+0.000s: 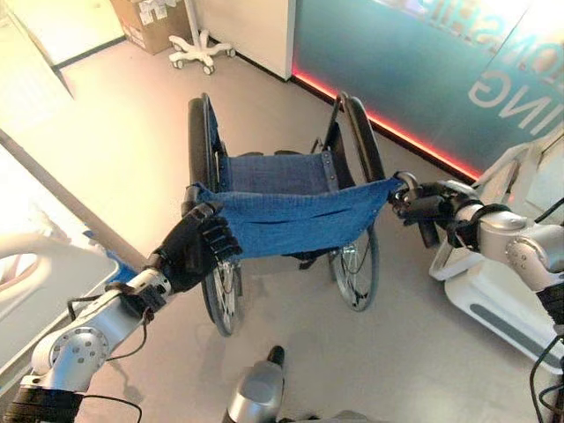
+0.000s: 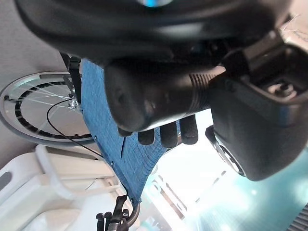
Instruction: Push the wheelchair next to the bed
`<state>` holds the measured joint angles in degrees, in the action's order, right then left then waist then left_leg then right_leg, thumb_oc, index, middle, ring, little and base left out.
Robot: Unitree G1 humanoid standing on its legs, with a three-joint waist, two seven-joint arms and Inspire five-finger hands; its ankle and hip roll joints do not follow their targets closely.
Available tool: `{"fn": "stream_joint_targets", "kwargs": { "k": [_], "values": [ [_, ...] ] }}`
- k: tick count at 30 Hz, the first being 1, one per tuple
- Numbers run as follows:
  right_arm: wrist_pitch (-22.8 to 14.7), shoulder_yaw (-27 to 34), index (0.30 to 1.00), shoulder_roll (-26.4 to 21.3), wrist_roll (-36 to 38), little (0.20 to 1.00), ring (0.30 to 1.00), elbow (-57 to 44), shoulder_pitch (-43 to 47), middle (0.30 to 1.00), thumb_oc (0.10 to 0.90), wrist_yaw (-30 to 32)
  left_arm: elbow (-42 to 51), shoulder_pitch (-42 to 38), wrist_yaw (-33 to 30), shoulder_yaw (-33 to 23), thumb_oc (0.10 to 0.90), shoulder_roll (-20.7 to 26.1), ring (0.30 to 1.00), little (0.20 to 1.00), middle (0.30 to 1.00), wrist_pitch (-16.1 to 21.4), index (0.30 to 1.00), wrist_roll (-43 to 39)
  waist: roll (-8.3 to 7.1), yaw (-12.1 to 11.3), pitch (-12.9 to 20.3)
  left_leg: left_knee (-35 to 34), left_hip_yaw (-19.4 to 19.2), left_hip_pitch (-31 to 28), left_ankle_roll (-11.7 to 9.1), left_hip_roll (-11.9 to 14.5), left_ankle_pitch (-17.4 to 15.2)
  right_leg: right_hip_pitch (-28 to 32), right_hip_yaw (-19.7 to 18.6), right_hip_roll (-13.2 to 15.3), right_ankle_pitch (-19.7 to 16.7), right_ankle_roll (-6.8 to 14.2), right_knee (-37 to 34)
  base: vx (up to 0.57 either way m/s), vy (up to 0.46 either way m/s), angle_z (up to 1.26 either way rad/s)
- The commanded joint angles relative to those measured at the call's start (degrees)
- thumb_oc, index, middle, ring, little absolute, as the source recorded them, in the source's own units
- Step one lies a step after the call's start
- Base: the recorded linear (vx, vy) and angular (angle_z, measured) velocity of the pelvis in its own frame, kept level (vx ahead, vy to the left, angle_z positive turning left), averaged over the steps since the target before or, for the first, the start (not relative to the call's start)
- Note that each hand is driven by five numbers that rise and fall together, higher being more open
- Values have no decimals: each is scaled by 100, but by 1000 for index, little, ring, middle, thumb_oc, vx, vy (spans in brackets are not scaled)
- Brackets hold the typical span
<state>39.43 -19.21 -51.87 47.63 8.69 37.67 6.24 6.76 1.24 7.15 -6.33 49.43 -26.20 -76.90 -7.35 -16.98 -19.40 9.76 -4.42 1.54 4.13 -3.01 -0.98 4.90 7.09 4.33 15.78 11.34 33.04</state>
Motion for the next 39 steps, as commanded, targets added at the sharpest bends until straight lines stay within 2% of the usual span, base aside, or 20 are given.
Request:
{"fn": "stream_joint_targets", "kwargs": {
  "k": [1, 4, 6, 8, 9, 11, 14, 15, 17, 18, 19, 22, 23, 26, 31, 32, 34, 35, 36, 39],
  "values": [
    [-1265, -702, 300, 431, 397, 300, 300, -487, 742, 300, 400, -821, 623, -1137, 427, -1034, 400, 449, 300, 300, 300, 1363, 300, -687, 89, -58, 1678, -457, 337, 701, -77, -791, 417, 259, 20, -1212, -2975, 252, 347, 380, -69, 38],
    [-1258, -659, 300, 483, 284, 300, 300, -489, 731, 300, 400, -738, 538, -1063, 556, -1128, 400, 643, 300, 300, 300, 1346, 300, -713, 141, -24, 1693, -213, 613, 685, -26, -858, 265, 44, -33, -878, -2584, 137, 120, 294, -47, 27],
    [-1213, -617, 300, 413, 322, 300, 300, -560, 730, 300, 400, -678, 483, -1031, 637, -1177, 400, 751, 300, 300, 300, 1336, 300, -789, 203, 17, 1681, 11, 782, 677, -23, -873, 152, -53, 86, -588, -2145, -40, -218, 279, -82, 5],
    [-1137, -559, 300, 340, 365, 300, 300, -603, 788, 300, 400, -621, 410, -986, 774, -1228, 400, 827, 300, 300, 300, 1382, 300, -841, 342, 21, 1623, 289, 975, 612, -99, -774, 35, -247, 344, -140, -1488, -347, -924, 219, -137, 13],
    [-1116, -553, 300, 333, 363, 300, 300, -590, 827, 300, 400, -614, 404, -988, 793, -1221, 400, 820, 300, 300, 300, 1409, 300, -835, 380, 58, 1568, 399, 1062, 542, -135, -749, -45, -284, 414, 18, -1418, -405, -1131, 224, -217, 50],
    [-1041, -568, 300, 340, 373, 300, 300, -617, 970, 300, 400, -507, 507, -1045, 762, -1126, 400, 727, 300, 300, 300, 1548, 300, -712, 486, 135, 1397, 638, 1264, 234, -258, -563, -408, -657, 334, 630, -1681, -415, -1725, 222, -299, 74],
    [-833, -592, 300, 308, 655, 300, 300, -883, 1161, 300, 400, -223, 855, -1015, 453, -1171, 400, 720, 300, 300, 300, 1595, 300, -669, 425, 129, 1272, 760, 1382, 13, -387, -284, -821, -801, 144, 1122, -2084, -206, -2245, 195, -355, 31],
    [-809, -593, 300, 308, 691, 300, 300, -910, 1183, 300, 400, -193, 883, -1001, 426, -1189, 400, 715, 300, 300, 300, 1586, 300, -668, 420, 128, 1259, 779, 1390, -9, -397, -257, -863, -793, 131, 1141, -2122, -188, -2280, 241, -482, 36],
    [-553, -650, 300, 268, 1074, 300, 300, -1188, 1412, 300, 400, 36, 1019, -847, 311, -1416, 400, 652, 300, 300, 300, 1483, 300, -598, 306, 127, 1253, 853, 1425, -127, -597, 156, -802, -722, 69, 1032, -1919, -24, -2449, 229, -437, 33],
    [-550, -663, 300, 269, 1088, 300, 300, -1193, 1421, 300, 400, 52, 1025, -833, 310, -1430, 400, 647, 300, 300, 300, 1481, 300, -598, 317, 138, 1251, 847, 1431, -138, -603, 167, -805, -708, 77, 1021, -1916, -29, -2455, 241, -406, 45],
    [-476, -749, 300, 169, 1257, 300, 300, -1210, 1527, 300, 400, 20, 1053, -666, 330, -1516, 400, 565, 300, 300, 300, 1472, 300, -616, 243, 111, 1331, 976, 1472, -67, -670, 344, -593, -625, 174, 819, -1673, -76, -2515, 214, -396, 54],
    [-572, -868, 300, 23, 1263, 300, 300, -1178, 1533, 300, 400, -148, 1187, -286, 428, -1756, 400, 405, 300, 300, 300, 1516, 300, -611, 78, 65, 1356, 1337, 1483, 136, -766, 566, -51, -466, 271, 521, -1506, -351, -2650, 181, -407, 33],
    [-588, -881, 300, 14, 1260, 300, 300, -1181, 1529, 300, 400, -159, 1200, -252, 429, -1774, 400, 390, 300, 300, 300, 1526, 300, -615, 70, 65, 1360, 1364, 1483, 158, -770, 578, -9, -450, 286, 500, -1507, -375, -2673, 136, -365, 21],
    [-653, -937, 300, -5, 1051, 300, 300, -1234, 1455, 300, 400, -334, 1269, 19, 521, -1883, 400, 110, 300, 300, 300, 1638, 300, -520, -11, 69, 1362, 1756, 1238, 368, -808, 703, 555, -238, 448, 117, -1425, -722, -2884, 154, -356, -2],
    [-621, -952, 300, -29, 1036, 300, 300, -1258, 1485, 300, 400, -413, 1176, -9, 456, -1850, 400, -41, 300, 300, 300, 1523, 300, -507, -93, 177, 1329, 2524, 690, 651, -938, 1039, 875, -36, 735, -170, -1308, -1045, -2993, 147, -256, 33],
    [-591, -955, 300, -36, 1083, 300, 300, -1274, 1482, 300, 400, -385, 1082, -104, 482, -1775, 400, -123, 300, 300, 300, 1499, 300, -387, -115, 172, 1276, 2708, 702, 794, -885, 970, 700, 24, 812, -189, -1323, -1075, -3009, 197, -233, 31],
    [-561, -915, 300, 40, 955, 300, 300, -1318, 1383, 300, 400, -419, 1036, -102, 533, -1781, 400, -145, 300, 300, 300, 1581, 300, -371, -63, 76, 1220, 2238, 717, 728, -751, 504, 294, 93, 894, -218, -1244, -1014, -2980, 190, -113, 44],
    [-561, -910, 300, 52, 934, 300, 300, -1328, 1367, 300, 400, -423, 1037, -99, 537, -1787, 400, -147, 300, 300, 300, 1591, 300, -368, -53, 62, 1207, 2165, 705, 705, -746, 457, 271, 110, 903, -224, -1230, -1009, -2974, 215, -92, 31],
    [-500, -882, 300, 193, 809, 300, 300, -1415, 1287, 300, 400, -271, 1080, -129, 551, -1773, 400, -179, 300, 300, 300, 1622, 300, -369, 48, 11, 1155, 1636, 381, 733, -851, 389, 431, 258, 1123, -332, -1139, -1035, -3016, 192, -87, 3],
    [-475, -863, 300, 526, 524, 300, 300, -1293, 1234, 300, 400, -115, 980, -262, 677, -1558, 400, -233, 300, 300, 300, 1718, 300, -284, 248, -135, 1144, 368, -96, 968, -931, 151, 738, 532, 1412, -563, -954, -1052, -3065, 322, -85, 37]
  ]
}}
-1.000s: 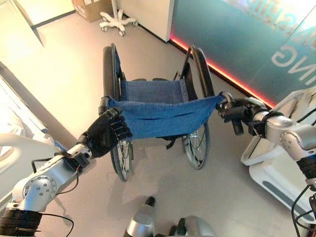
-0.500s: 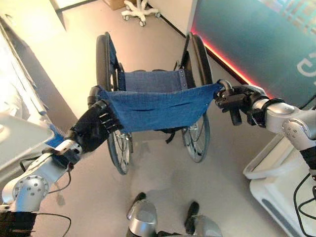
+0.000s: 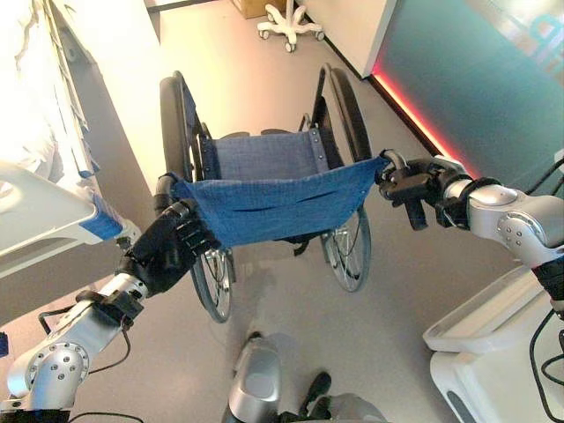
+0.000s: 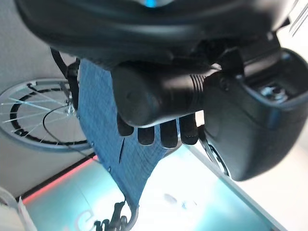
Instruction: Push the wheelchair next to the bed
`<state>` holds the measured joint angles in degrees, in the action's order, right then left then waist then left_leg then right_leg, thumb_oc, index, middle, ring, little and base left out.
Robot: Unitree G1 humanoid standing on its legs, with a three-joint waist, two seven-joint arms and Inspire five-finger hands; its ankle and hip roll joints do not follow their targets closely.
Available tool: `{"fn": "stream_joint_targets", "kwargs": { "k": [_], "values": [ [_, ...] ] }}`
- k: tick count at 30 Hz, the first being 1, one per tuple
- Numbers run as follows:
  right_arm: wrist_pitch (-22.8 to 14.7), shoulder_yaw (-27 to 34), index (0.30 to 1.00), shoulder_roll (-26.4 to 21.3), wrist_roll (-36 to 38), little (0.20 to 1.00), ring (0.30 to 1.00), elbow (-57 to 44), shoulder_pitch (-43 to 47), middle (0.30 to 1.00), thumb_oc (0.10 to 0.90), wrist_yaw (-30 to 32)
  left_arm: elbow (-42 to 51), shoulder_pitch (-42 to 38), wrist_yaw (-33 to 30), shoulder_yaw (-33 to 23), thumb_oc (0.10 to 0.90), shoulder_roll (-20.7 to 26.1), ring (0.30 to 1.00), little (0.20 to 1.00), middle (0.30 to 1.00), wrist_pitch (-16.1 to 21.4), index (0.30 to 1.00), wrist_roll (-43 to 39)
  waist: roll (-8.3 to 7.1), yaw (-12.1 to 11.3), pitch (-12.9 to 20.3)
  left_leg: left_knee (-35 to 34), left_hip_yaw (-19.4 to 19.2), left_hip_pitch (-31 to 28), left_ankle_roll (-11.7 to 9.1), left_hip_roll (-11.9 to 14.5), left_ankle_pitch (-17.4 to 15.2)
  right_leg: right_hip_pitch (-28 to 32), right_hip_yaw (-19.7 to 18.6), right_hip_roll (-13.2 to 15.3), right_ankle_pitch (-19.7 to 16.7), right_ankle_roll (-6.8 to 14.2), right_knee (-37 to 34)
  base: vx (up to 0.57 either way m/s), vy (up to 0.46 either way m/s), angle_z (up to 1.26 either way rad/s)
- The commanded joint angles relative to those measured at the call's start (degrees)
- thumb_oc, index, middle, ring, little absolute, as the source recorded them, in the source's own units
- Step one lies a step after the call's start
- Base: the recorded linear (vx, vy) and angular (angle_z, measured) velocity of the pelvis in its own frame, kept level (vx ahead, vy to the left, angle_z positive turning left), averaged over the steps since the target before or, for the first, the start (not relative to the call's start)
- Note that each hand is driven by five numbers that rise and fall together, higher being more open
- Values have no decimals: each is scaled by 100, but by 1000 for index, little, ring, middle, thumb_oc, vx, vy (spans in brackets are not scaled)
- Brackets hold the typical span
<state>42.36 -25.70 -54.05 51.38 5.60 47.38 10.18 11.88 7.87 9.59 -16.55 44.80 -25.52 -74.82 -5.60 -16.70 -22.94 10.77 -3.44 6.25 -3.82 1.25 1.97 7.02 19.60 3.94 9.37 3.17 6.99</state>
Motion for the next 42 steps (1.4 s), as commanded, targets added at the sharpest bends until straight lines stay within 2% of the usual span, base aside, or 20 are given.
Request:
{"fn": "stream_joint_targets", "kwargs": {
  "k": [1, 4, 6, 7, 9, 11, 12, 14, 16, 18, 20, 21, 24, 27, 29, 31, 34, 37, 40, 42],
  "values": [
    [-780, -252, 300, 924, 11, 300, 300, -854, 269, 300, 400, -461, 426, -1061, 437, -356, 400, 161, 300, 300, 300, 1698, 300, -313, 120, -203, 1516, -235, -493, 597, -187, -351, 590, 561, 203, -677, -109, -247, -461, 422, -96, 40],
    [-780, -238, 300, 999, -73, 300, 300, -785, 189, 300, 400, -400, 430, -1237, 458, -180, 400, 111, 300, 300, 300, 1728, 300, -220, 119, -223, 1540, -456, -951, 660, -112, -407, 691, 762, 314, -809, 91, -302, -386, 326, -66, 2],
    [-831, -193, 300, 1072, -176, 300, 300, -654, 119, 300, 400, -492, 434, -1356, 407, -133, 400, 147, 300, 300, 300, 1672, 300, -227, 36, -242, 1585, -395, -1038, 631, 46, -498, 360, 796, 342, -781, 231, -282, -241, 339, -19, 19],
    [-879, -144, 300, 1168, -322, 300, 300, -466, 62, 300, 400, -683, 452, -1469, 317, -139, 400, 168, 300, 300, 300, 1564, 300, -257, -47, -266, 1666, -350, -983, 529, 230, -641, 14, 804, 341, -762, 333, -216, -59, 386, 11, 18],
    [-923, -101, 300, 1129, -452, 300, 300, -395, -20, 300, 400, -872, 480, -1517, 212, -179, 400, 235, 300, 300, 300, 1485, 300, -338, -141, -295, 1713, -305, -967, 454, 396, -748, -148, 838, 393, -692, 241, -89, 282, 405, 38, 6],
    [-1061, 13, 300, 1040, -513, 300, 300, -345, -142, 300, 400, -1036, 453, -1520, 208, -244, 400, 340, 300, 300, 300, 1412, 300, -411, -265, -302, 1762, -519, -894, 252, 637, -966, -218, 738, 356, -586, -364, 335, 1105, 348, 86, 5],
    [-1114, 38, 300, 1017, -506, 300, 300, -317, -152, 300, 400, -1072, 416, -1526, 242, -269, 400, 382, 300, 300, 300, 1397, 300, -420, -258, -306, 1759, -558, -950, 246, 713, -956, -111, 630, 396, -611, -716, 446, 1448, 229, 71, 19],
    [-1228, 98, 300, 936, -405, 300, 300, -272, -159, 300, 400, -1106, 253, -1586, 377, -310, 400, 529, 300, 300, 300, 1351, 300, -474, -295, -276, 1726, -566, -800, 132, 794, -1025, -139, 229, 209, -633, -1530, 957, 2476, 197, 12, 26],
    [-1306, 130, 300, 873, -333, 300, 300, -215, -151, 300, 400, -1182, 114, -1689, 427, -307, 400, 642, 300, 300, 300, 1336, 300, -527, -292, -199, 1675, -473, -613, 77, 781, -1002, -152, -75, -172, -634, -1825, 1101, 2914, 159, -59, 42],
    [-1381, 158, 300, 795, -380, 300, 300, -244, -237, 300, 400, -1282, 32, -1766, 431, -273, 400, 799, 300, 300, 300, 1375, 300, -644, -293, -111, 1659, -374, -470, 86, 755, -1017, -155, -63, -422, -553, -1675, 1020, 2602, 143, -64, 51],
    [-1398, 251, 300, 636, -404, 300, 300, -377, -361, 300, 400, -1362, 19, -1803, 376, -298, 400, 987, 300, 300, 300, 1415, 300, -845, -234, -23, 1663, -285, -286, 110, 693, -1029, -127, 43, -538, -406, -1338, 810, 2037, 156, -57, 49],
    [-1397, 346, 300, 570, -446, 300, 300, -420, -419, 300, 400, -1414, 4, -1816, 373, -296, 400, 1036, 300, 300, 300, 1446, 300, -915, -148, 13, 1671, -228, -141, 125, 639, -976, -102, 46, -536, -307, -1078, 630, 1647, 147, -64, 46],
    [-1415, 427, 300, 477, -489, 300, 300, -392, -387, 300, 400, -1435, -55, -1931, 386, -106, 400, 999, 300, 300, 300, 1598, 300, -867, 36, 124, 1554, -60, 322, -40, 496, -857, -212, -80, -504, 47, -611, 378, 783, 152, -123, 46],
    [-1388, 334, 300, 425, -427, 300, 300, -383, -239, 300, 400, -1334, -58, -2055, 291, 99, 400, 915, 300, 300, 300, 1715, 300, -760, 143, 229, 1487, -26, 624, -334, 411, -706, -412, -369, -681, 460, -876, 440, 237, 149, -156, 22],
    [-1232, 232, 300, 476, -271, 300, 300, -477, -71, 300, 400, -1135, -48, -2165, 129, 189, 400, 924, 300, 300, 300, 1751, 300, -714, 110, 316, 1453, -53, 707, -610, 375, -521, -743, -659, -953, 883, -1488, 642, -268, 254, -295, 38],
    [-1149, 224, 300, 524, -217, 300, 300, -542, -21, 300, 400, -1045, -23, -2188, 75, 164, 400, 943, 300, 300, 300, 1713, 300, -713, 75, 326, 1438, -64, 717, -716, 343, -410, -872, -717, -1011, 963, -1647, 713, -420, 218, -278, 41],
    [-992, 241, 300, 560, -88, 300, 300, -726, 20, 300, 400, -861, 76, -2151, 22, 92, 400, 921, 300, 300, 300, 1619, 300, -634, -2, 346, 1450, -57, 758, -812, 251, -196, -976, -717, -1020, 899, -1580, 786, -494, 284, -364, 52],
    [-870, 216, 300, 336, 214, 300, 300, -789, 128, 300, 400, -756, 63, -2062, 222, 105, 400, 834, 300, 300, 300, 1507, 300, -559, -134, 400, 1582, 86, 944, -758, 98, 49, -947, -585, -1129, 652, -1258, 723, -485, 291, -321, 93],
    [-869, 72, 300, 143, 478, 300, 300, -783, 302, 300, 400, -738, 112, -1975, 264, 42, 400, 828, 300, 300, 300, 1415, 300, -507, -210, 434, 1639, 339, 991, -715, -21, 280, -723, -563, -1078, 445, -1005, 502, -353, 244, -288, 52],
    [-954, -91, 300, 159, 553, 300, 300, -675, 411, 300, 400, -805, 37, -1893, 379, -17, 400, 807, 300, 300, 300, 1398, 300, -456, -227, 489, 1627, 888, 883, -566, -58, 446, -283, -527, -1088, 162, -830, 216, -281, 231, -347, 16]
  ]
}}
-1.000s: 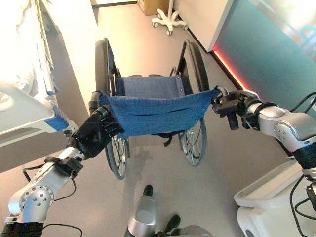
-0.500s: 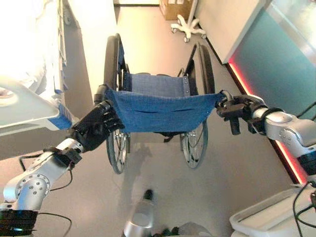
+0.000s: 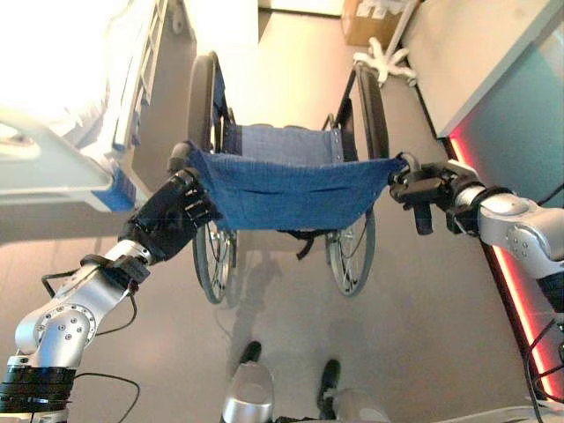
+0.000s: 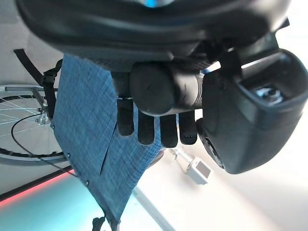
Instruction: Push the wheelchair next to the bed
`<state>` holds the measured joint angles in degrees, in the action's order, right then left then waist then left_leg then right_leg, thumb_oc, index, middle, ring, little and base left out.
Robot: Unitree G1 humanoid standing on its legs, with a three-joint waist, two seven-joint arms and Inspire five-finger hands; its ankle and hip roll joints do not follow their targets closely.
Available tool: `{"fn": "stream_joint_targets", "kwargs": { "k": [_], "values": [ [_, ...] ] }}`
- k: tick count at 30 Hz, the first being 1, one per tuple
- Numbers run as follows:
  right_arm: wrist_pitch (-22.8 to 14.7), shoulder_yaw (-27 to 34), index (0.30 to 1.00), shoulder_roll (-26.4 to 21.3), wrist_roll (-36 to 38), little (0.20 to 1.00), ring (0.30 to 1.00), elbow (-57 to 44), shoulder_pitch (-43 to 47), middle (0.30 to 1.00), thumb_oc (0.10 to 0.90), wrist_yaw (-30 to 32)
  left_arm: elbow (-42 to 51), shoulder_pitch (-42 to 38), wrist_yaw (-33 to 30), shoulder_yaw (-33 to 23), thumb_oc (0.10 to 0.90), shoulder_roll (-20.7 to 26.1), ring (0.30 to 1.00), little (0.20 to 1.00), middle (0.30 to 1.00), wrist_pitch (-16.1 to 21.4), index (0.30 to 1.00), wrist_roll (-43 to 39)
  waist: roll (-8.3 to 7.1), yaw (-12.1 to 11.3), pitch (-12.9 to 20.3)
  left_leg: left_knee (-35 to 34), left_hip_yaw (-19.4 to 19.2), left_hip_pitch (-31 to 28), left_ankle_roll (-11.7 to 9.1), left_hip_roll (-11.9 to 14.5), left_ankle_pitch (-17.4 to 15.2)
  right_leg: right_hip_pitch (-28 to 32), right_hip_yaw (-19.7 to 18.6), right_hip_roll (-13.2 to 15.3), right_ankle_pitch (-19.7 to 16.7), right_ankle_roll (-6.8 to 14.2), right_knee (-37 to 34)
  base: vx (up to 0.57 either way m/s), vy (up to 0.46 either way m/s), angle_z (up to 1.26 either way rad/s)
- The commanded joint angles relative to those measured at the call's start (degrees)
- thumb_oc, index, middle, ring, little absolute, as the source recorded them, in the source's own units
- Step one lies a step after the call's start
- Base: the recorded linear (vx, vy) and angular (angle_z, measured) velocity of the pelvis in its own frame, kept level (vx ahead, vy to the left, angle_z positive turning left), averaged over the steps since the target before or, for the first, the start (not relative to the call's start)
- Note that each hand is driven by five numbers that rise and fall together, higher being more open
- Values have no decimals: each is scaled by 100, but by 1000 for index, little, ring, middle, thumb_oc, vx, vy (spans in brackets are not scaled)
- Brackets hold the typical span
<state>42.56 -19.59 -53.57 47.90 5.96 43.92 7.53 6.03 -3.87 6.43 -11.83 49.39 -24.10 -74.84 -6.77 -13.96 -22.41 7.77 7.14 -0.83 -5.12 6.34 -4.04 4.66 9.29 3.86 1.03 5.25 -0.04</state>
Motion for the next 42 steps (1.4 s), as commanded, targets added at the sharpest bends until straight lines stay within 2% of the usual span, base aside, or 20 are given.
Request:
{"fn": "stream_joint_targets", "kwargs": {
  "k": [1, 3, 5, 6, 8, 10, 13, 14, 16, 19, 20, 21, 23, 27, 30, 32, 34, 37, 40, 42],
  "values": [
    [-994, -729, 300, 143, 871, 300, 300, -708, 743, 300, 400, -567, 624, -705, 704, -488, 400, 332, 300, 300, 300, 1254, 300, -413, -109, 236, 1563, 1393, -218, 230, 66, -53, 428, -267, -52, 99, 22, -55, 417, 198, -359, 16],
    [-1028, -724, 300, 136, 749, 300, 300, -763, 612, 300, 400, -683, 627, -669, 724, -459, 400, 288, 300, 300, 300, 1257, 300, -347, -111, 299, 1511, 2158, -402, 516, 84, -54, 657, -184, 7, -47, 41, -229, 402, 127, -245, 20],
    [-1036, -699, 300, 133, 703, 300, 300, -787, 555, 300, 400, -715, 624, -687, 713, -433, 400, 270, 300, 300, 300, 1250, 300, -323, -99, 322, 1502, 2399, -447, 616, 96, -68, 684, -168, 33, -90, 46, -275, 404, 95, -145, 10],
    [-1036, -613, 300, 137, 612, 300, 300, -834, 420, 300, 400, -767, 616, -764, 675, -352, 400, 221, 300, 300, 300, 1239, 300, -261, -71, 384, 1471, 2827, -632, 812, 129, -88, 685, -112, 124, -144, 68, -364, 428, 162, -176, 1],
    [-993, -544, 300, 194, 508, 300, 300, -866, 335, 300, 400, -775, 530, -927, 674, -233, 400, 140, 300, 300, 300, 1249, 300, -227, -2, 417, 1454, 2783, -714, 901, 167, -171, 578, -40, 231, -172, 110, -394, 453, 194, -107, 16],
    [-944, -591, 300, 366, 290, 300, 300, -823, 377, 300, 400, -814, 379, -1103, 729, -145, 400, 73, 300, 300, 300, 1272, 300, -133, 134, 368, 1456, 2111, -727, 739, 198, -447, 447, 61, 344, -198, 190, -339, 447, 207, 20, 20],
    [-887, -716, 300, 473, 228, 300, 300, -789, 456, 300, 400, -675, 311, -1235, 709, 3, 400, 2, 300, 300, 300, 1268, 300, -101, 278, 378, 1493, 1123, -997, 509, 122, -414, 616, 201, 563, -252, 292, -334, 410, 249, 80, 10],
    [-869, -741, 300, 535, 172, 300, 300, -758, 443, 300, 400, -611, 237, -1287, 727, 115, 400, -53, 300, 300, 300, 1302, 300, -58, 364, 365, 1523, 427, -1040, 496, 53, -448, 800, 302, 653, -293, 365, -323, 393, 341, 141, 21],
    [-841, -731, 300, 560, 118, 300, 300, -745, 355, 300, 400, -556, 175, -1298, 740, 235, 400, -141, 300, 300, 300, 1363, 300, -2, 467, 320, 1565, -302, -1058, 614, -41, -450, 1132, 504, 734, -371, 500, -327, 350, 365, 132, -3],
    [-837, -628, 300, 567, 6, 300, 300, -738, 148, 300, 400, -635, 215, -1118, 842, 182, 400, -251, 300, 300, 300, 1404, 300, 49, 529, 210, 1580, -722, -866, 824, -116, -424, 1607, 753, 665, -475, 675, -375, 336, 328, 104, -17],
    [-836, -599, 300, 568, -4, 300, 300, -748, 80, 300, 400, -635, 282, -1042, 852, 127, 400, -284, 300, 300, 300, 1371, 300, 69, 522, 170, 1578, -659, -782, 892, -111, -449, 1645, 802, 632, -470, 722, -381, 360, 318, 119, 0],
    [-840, -592, 300, 570, -10, 300, 300, -748, 60, 300, 400, -641, 311, -1019, 843, 105, 400, -290, 300, 300, 300, 1353, 300, 74, 516, 164, 1583, -662, -790, 905, -103, -463, 1609, 816, 631, -461, 742, -376, 374, 345, 156, -5],
    [-897, -528, 300, 614, -25, 300, 300, -700, -86, 300, 400, -676, 408, -978, 782, 21, 400, -252, 300, 300, 300, 1256, 300, 1, 475, 125, 1621, -627, -913, 873, 24, -591, 1222, 907, 674, -381, 888, -320, 552, 357, 184, -5],
    [-964, -381, 300, 582, -52, 300, 300, -644, -284, 300, 400, -770, 306, -1079, 816, 26, 400, -143, 300, 300, 300, 1163, 300, -70, 413, 123, 1670, -307, -1009, 840, 219, -730, 887, 903, 765, -227, 976, -200, 1015, 317, 201, -1],
    [-1109, -233, 300, 444, 67, 300, 300, -581, -411, 300, 400, -859, 10, -1332, 1016, 50, 400, 112, 300, 300, 300, 1068, 300, -175, 340, 207, 1706, -348, -1124, 612, 508, -937, 745, 483, 741, -57, 456, 174, 2361, 295, 240, 3],
    [-1187, -185, 300, 383, 84, 300, 300, -548, -469, 300, 400, -998, -177, -1480, 1085, 86, 400, 250, 300, 300, 300, 1030, 300, -232, 359, 271, 1705, -331, -1188, 526, 594, -980, 666, 284, 733, -11, 256, 279, 3051, 198, 159, 4],
    [-1250, -168, 300, 350, 73, 300, 300, -551, -532, 300, 400, -1127, -326, -1583, 1128, 130, 400, 303, 300, 300, 300, 1004, 300, -244, 354, 322, 1688, -266, -1233, 466, 651, -1037, 578, 89, 669, 72, 104, 374, 3360, 200, 129, 1],
    [-1294, -67, 300, 304, 22, 300, 300, -665, -690, 300, 400, -1249, -365, -1595, 1093, 210, 400, 396, 300, 300, 300, 1014, 300, -288, 357, 407, 1644, -153, -1236, 472, 655, -1112, 486, 37, 544, -20, 245, 277, 2973, 182, 43, 8],
    [-1249, 47, 300, 200, 65, 300, 300, -764, -681, 300, 400, -1219, -382, -1679, 1080, 333, 400, 440, 300, 300, 300, 1156, 300, -367, 391, 485, 1553, 196, -837, 574, 569, -1287, 363, 33, 287, -120, 555, -37, 1723, 195, -7, 0],
    [-1241, 36, 300, 146, 78, 300, 300, -738, -597, 300, 400, -1230, -392, -1713, 1085, 416, 400, 374, 300, 300, 300, 1277, 300, -338, 427, 567, 1479, 386, -663, 566, 516, -1345, 253, -14, 115, -136, 488, -125, 1054, 167, -2, -2]
  ]
}}
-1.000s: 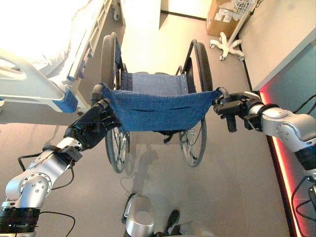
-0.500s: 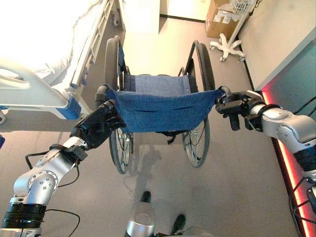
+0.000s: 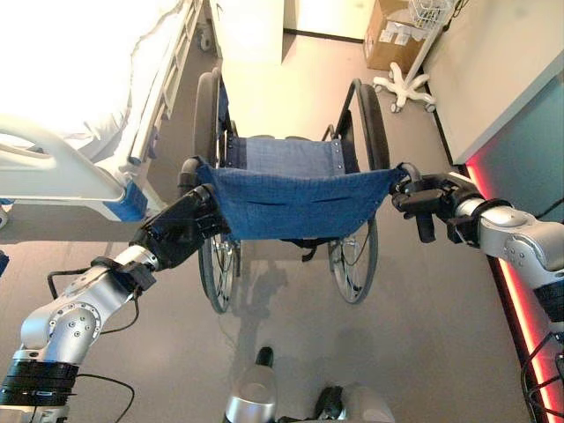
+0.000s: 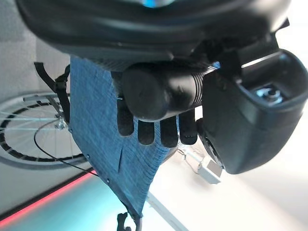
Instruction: Push the wheelchair next to the bed
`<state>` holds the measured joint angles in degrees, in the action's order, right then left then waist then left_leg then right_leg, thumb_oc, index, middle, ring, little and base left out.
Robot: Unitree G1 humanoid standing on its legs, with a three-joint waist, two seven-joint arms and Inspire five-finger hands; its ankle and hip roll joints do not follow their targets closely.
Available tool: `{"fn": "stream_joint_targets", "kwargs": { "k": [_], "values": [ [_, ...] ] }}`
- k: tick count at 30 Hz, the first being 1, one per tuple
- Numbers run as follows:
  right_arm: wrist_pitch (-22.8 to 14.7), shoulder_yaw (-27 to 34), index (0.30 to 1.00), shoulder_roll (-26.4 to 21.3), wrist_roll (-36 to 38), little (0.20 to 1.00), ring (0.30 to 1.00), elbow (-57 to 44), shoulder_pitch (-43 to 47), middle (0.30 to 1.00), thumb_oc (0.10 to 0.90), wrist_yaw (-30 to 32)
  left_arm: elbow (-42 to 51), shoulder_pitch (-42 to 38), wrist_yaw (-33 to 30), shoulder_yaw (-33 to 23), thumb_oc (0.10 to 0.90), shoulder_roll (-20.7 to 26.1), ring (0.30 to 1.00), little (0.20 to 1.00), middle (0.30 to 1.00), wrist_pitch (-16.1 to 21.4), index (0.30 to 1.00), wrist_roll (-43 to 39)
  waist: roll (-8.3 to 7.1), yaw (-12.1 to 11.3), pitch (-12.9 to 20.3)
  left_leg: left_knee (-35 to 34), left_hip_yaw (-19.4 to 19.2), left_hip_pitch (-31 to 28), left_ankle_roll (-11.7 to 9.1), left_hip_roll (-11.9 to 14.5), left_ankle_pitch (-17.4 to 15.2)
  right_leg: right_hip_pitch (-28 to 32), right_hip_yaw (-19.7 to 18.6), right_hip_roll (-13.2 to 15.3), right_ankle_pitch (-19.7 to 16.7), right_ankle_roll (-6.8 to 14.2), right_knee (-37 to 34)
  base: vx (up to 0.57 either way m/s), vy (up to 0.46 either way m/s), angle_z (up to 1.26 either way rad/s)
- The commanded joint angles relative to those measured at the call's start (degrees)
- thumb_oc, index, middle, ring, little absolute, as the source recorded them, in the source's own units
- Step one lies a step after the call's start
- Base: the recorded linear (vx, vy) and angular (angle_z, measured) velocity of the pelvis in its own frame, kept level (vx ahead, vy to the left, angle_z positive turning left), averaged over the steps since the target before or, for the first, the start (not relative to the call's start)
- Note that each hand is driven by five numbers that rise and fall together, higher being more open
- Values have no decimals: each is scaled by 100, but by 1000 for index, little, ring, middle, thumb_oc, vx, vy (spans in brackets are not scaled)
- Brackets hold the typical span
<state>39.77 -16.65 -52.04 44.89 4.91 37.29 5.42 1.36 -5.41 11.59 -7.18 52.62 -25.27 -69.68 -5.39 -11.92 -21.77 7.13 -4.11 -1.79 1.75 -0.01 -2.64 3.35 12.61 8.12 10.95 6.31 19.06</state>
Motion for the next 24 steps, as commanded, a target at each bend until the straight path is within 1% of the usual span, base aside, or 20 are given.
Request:
{"fn": "stream_joint_targets", "kwargs": {
  "k": [1, 2, 4, 5, 6, 9, 10, 12, 14, 15, 16, 17, 19, 20, 21, 22, 23, 24],
  "values": [
    [-959, -280, 300, -44, 405, 300, 300, -635, 115, 300, 400, -998, 91, -1574, 543, 20, 400, -21, 300, 300, 300, 1475, 300, -809, 291, 439, 1374, 522, 529, 623, -179, -777, 28, 15, -401, -528, -710, -199, -1209, 188, 5, 8],
    [-961, -303, 300, -93, 431, 300, 300, -641, 151, 300, 400, -978, 91, -1580, 533, 83, 400, -35, 300, 300, 300, 1543, 300, -800, 297, 497, 1356, 557, 592, 564, -170, -824, -59, -55, -541, -483, -969, -120, -1502, 220, -5, 25],
    [-908, -330, 300, -153, 535, 300, 300, -690, 243, 300, 400, -888, 135, -1624, 464, 145, 400, -50, 300, 300, 300, 1592, 300, -760, 302, 619, 1314, 542, 614, 354, -141, -845, -248, -361, -717, -343, -1466, 78, -1780, 211, -27, 29],
    [-903, -331, 300, -156, 550, 300, 300, -698, 251, 300, 400, -869, 139, -1631, 453, 151, 400, -49, 300, 300, 300, 1599, 300, -760, 308, 630, 1308, 543, 614, 328, -137, -840, -274, -382, -729, -334, -1509, 95, -1803, 304, -74, 4],
    [-815, -287, 300, -140, 609, 300, 300, -734, 318, 300, 400, -831, 153, -1694, 388, 179, 400, -41, 300, 300, 300, 1611, 300, -729, 297, 733, 1283, 523, 572, 91, -114, -813, -487, -701, -769, -255, -1817, 239, -1986, 289, -77, -7],
    [-760, -255, 300, -101, 652, 300, 300, -780, 346, 300, 400, -779, 199, -1778, 301, 255, 400, -62, 300, 300, 300, 1612, 300, -635, 262, 828, 1265, 537, 542, -155, -76, -788, -710, -959, -747, -237, -1989, 330, -2210, 361, -88, 26],
    [-683, -207, 300, -112, 735, 300, 300, -887, 342, 300, 400, -682, 324, -1797, 209, 339, 400, -111, 300, 300, 300, 1622, 300, -557, 231, 912, 1263, 623, 569, -311, -21, -770, -893, -1137, -768, -286, -2010, 340, -2074, 450, -101, 48],
    [-688, -178, 300, -150, 747, 300, 300, -881, 312, 300, 400, -702, 338, -1793, 231, 359, 400, -167, 300, 300, 300, 1616, 300, -520, 220, 956, 1298, 733, 564, -343, -2, -769, -949, -1091, -783, -337, -1940, 278, -2001, 404, -89, 49],
    [-759, -203, 300, -147, 738, 300, 300, -762, 307, 300, 400, -753, 316, -1759, 273, 373, 400, -243, 300, 300, 300, 1614, 300, -481, 209, 973, 1374, 1039, 636, -344, -39, -768, -875, -1034, -780, -441, -1835, 165, -1846, 419, -90, 81],
    [-754, -215, 300, -149, 744, 300, 300, -747, 319, 300, 400, -752, 315, -1751, 278, 367, 400, -256, 300, 300, 300, 1608, 300, -475, 216, 985, 1386, 1103, 652, -348, -58, -751, -859, -1036, -777, -462, -1807, 141, -1790, 315, -57, 74],
    [-729, -238, 300, -158, 767, 300, 300, -735, 345, 300, 400, -736, 310, -1739, 286, 359, 400, -279, 300, 300, 300, 1610, 300, -467, 225, 1008, 1411, 1202, 676, -362, -97, -719, -809, -1044, -778, -497, -1763, 95, -1691, 391, -60, 34],
    [-651, -268, 300, -173, 741, 300, 300, -679, 356, 300, 400, -796, 332, -1656, 244, 319, 400, -338, 300, 300, 300, 1629, 300, -502, 278, 1038, 1505, 1702, 637, -404, -401, -551, -178, -921, -594, -623, -1591, -136, -1565, 444, -76, 22],
    [-636, -305, 300, -196, 643, 300, 300, -689, 321, 300, 400, -878, 419, -1581, 135, 300, 400, -388, 300, 300, 300, 1625, 300, -528, 277, 1047, 1561, 2428, 538, -297, -640, -471, 424, -746, -437, -646, -1507, -293, -1611, 382, -100, 17],
    [-654, -313, 300, -267, 607, 300, 300, -752, 260, 300, 400, -924, 526, -1507, 58, 279, 400, -426, 300, 300, 300, 1612, 300, -545, 234, 1042, 1584, 3169, 405, -101, -794, -438, 760, -587, -277, -611, -1434, -404, -1659, 275, -108, 21],
    [-665, -310, 300, -299, 614, 300, 300, -773, 235, 300, 400, -938, 568, -1466, 46, 258, 400, -433, 300, 300, 300, 1600, 300, -560, 219, 1027, 1582, 3509, 359, 18, -855, -423, 861, -521, -194, -596, -1388, -450, -1656, 298, -117, 14],
    [-686, -310, 300, -355, 637, 300, 300, -790, 209, 300, 400, -974, 616, -1384, 47, 219, 400, -441, 300, 300, 300, 1595, 300, -569, 185, 998, 1563, 4087, 275, 258, -937, -417, 998, -407, -76, -558, -1304, -528, -1639, 260, -82, -2],
    [-686, -322, 300, -397, 669, 300, 300, -784, 223, 300, 400, -1023, 651, -1326, 34, 161, 400, -478, 300, 300, 300, 1553, 300, -583, 167, 969, 1515, 4604, 201, 617, -981, -397, 1029, -293, 21, -544, -1231, -598, -1602, 293, -75, -19],
    [-659, -358, 300, -404, 707, 300, 300, -781, 265, 300, 400, -1029, 642, -1315, 27, 115, 400, -510, 300, 300, 300, 1504, 300, -580, 151, 932, 1461, 4706, 151, 874, -951, -367, 943, -199, 63, -540, -1203, -615, -1593, 212, -43, -22]
  ]
}}
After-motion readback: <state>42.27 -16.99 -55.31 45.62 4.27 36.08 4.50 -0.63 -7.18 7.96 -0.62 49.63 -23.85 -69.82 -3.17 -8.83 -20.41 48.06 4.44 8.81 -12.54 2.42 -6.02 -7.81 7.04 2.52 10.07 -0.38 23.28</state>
